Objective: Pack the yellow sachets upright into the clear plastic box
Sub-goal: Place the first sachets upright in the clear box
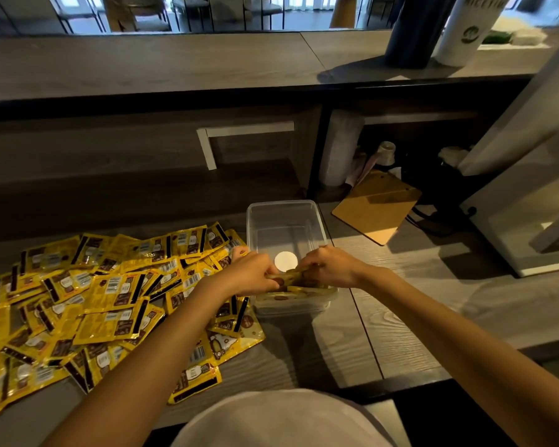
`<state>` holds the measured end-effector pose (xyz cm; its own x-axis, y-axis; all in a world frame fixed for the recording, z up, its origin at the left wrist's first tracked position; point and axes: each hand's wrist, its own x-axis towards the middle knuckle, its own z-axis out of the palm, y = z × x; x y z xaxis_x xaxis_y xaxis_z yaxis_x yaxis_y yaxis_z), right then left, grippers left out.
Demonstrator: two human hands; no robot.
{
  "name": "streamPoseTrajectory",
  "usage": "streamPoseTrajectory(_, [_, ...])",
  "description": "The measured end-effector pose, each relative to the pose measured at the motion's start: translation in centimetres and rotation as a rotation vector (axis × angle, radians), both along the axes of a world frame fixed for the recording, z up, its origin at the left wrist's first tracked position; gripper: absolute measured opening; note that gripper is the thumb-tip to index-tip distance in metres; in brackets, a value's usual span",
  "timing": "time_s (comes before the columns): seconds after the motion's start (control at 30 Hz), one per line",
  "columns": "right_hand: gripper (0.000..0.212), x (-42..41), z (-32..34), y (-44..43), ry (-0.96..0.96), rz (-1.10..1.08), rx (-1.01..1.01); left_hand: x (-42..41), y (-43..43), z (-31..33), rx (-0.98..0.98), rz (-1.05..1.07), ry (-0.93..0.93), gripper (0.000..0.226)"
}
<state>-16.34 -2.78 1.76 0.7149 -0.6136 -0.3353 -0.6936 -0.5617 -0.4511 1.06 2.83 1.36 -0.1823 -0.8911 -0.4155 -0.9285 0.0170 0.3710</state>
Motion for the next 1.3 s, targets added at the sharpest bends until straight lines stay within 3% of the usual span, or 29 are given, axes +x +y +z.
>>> streamPoseTrajectory(0.27, [0.037,-0.7,0.5,0.8,0.080,0.068,0.001,0.5,0.0,0.3,0.168,-0.057,-0.005,0.036])
streamPoseTrajectory(0.37, [0.052,-0.9,0.6,1.6,0.087,0.098,0.015,0.4,0.0,0.0,0.198,-0.051,0.004,0.034])
streamPoseTrajectory(0.5, [0.062,-1.2,0.5,2.2,0.123,0.176,-0.001,-0.4,0.8,0.1,0.116,-0.137,-0.101,0.016])
streamPoseTrajectory(0.6, [0.060,-1.4,0.2,2.2,0.125,0.185,-0.015,-0.7,1.2,0.1,0.078,-0.149,-0.184,0.022])
streamPoseTrajectory(0.97, [0.062,-1.0,0.4,1.9,0.047,0.036,0.014,-0.4,1.2,0.8,-0.119,0.015,-0.011,0.039])
streamPoseTrajectory(1.1, [0.059,0.4,1.1,1.6,-0.020,-0.039,-0.043,0.4,1.1,1.5,-0.277,0.206,0.057,0.032])
streamPoseTrajectory(1.2, [0.043,3.0,2.3,1.7,-0.084,-0.057,-0.119,2.0,1.3,1.9,-0.435,0.438,0.040,0.032])
streamPoseTrajectory(1.3, [0.040,6.6,2.7,2.5,-0.132,-0.005,-0.205,4.8,2.2,1.1,-0.451,0.644,-0.011,0.035])
